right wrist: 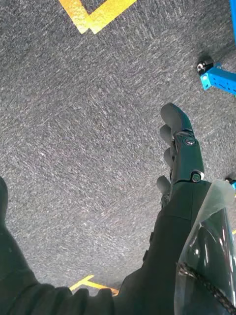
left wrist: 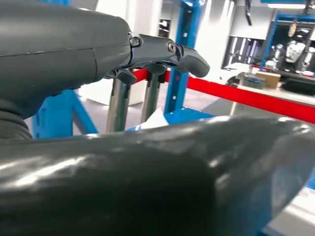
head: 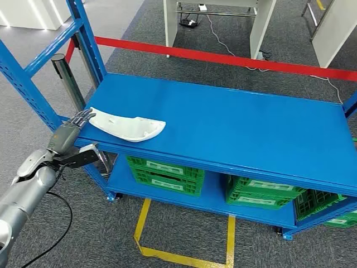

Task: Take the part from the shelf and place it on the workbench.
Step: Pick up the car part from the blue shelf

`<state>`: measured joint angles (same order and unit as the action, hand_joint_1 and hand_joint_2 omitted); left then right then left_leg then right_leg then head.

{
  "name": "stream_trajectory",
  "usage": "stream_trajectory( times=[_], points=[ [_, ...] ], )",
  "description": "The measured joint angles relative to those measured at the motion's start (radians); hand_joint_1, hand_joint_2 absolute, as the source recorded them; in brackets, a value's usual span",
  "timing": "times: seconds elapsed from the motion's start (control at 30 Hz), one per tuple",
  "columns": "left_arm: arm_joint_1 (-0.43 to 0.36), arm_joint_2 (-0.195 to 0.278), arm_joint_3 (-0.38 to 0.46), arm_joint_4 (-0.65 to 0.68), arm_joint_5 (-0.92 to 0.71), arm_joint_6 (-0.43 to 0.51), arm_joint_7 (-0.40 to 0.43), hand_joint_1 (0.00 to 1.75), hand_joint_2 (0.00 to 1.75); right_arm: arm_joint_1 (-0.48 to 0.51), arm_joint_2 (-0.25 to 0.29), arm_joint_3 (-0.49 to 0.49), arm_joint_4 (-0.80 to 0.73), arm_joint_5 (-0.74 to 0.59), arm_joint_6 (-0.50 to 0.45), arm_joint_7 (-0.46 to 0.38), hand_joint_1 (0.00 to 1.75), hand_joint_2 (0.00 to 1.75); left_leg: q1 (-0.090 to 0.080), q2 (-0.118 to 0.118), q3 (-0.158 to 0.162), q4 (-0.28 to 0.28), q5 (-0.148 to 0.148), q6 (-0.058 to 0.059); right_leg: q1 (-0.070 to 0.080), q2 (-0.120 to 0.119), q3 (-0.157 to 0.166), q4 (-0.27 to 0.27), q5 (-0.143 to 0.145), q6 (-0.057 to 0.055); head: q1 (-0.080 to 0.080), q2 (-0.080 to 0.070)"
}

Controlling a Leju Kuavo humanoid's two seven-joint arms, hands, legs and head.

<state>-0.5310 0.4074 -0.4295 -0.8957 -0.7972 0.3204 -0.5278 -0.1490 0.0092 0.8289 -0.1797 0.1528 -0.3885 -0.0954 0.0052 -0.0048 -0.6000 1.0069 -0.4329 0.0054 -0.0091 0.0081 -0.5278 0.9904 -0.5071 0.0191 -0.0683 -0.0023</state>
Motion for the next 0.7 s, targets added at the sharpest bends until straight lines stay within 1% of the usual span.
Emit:
stream_trajectory(
  times=[0.23, 0.4, 0.53, 0.7],
  points=[
    [-0.077, -0.006, -0.032, 0.003, -0.008, -0.062, 0.006, 0.00, 1.75, -0.001, 0.000, 0.000, 0.000, 0.003, 0.001, -0.006, 0.00, 1.75, 0.000, 0.000, 0.000, 0.000, 0.000, 0.000, 0.000, 0.000, 0.000, 0.000, 0.000, 0.000, 0.000, 0.000],
    [-0.103, -0.013, -0.048, 0.009, -0.003, -0.078, 0.009, 0.00, 1.75, -0.001, 0.000, -0.001, 0.000, 0.003, 0.001, -0.008, 0.00, 1.75, 0.000, 0.000, 0.000, 0.000, 0.000, 0.000, 0.000, 0.000, 0.000, 0.000, 0.000, 0.000, 0.000, 0.000],
    [-0.134, -0.014, -0.070, 0.029, 0.004, -0.147, 0.011, 0.00, 1.75, 0.000, 0.000, -0.006, 0.000, 0.004, 0.001, -0.008, 0.00, 1.75, 0.000, 0.000, 0.000, 0.000, 0.000, 0.000, 0.000, 0.000, 0.000, 0.000, 0.000, 0.000, 0.000, 0.000],
    [-0.210, -0.015, -0.104, 0.062, 0.013, -0.215, 0.009, 0.00, 1.75, 0.001, 0.000, -0.014, 0.000, 0.009, 0.002, -0.010, 0.00, 1.75, 0.000, 0.000, 0.000, 0.000, 0.000, 0.000, 0.000, 0.000, 0.000, 0.000, 0.000, 0.000, 0.000, 0.000]
  ],
)
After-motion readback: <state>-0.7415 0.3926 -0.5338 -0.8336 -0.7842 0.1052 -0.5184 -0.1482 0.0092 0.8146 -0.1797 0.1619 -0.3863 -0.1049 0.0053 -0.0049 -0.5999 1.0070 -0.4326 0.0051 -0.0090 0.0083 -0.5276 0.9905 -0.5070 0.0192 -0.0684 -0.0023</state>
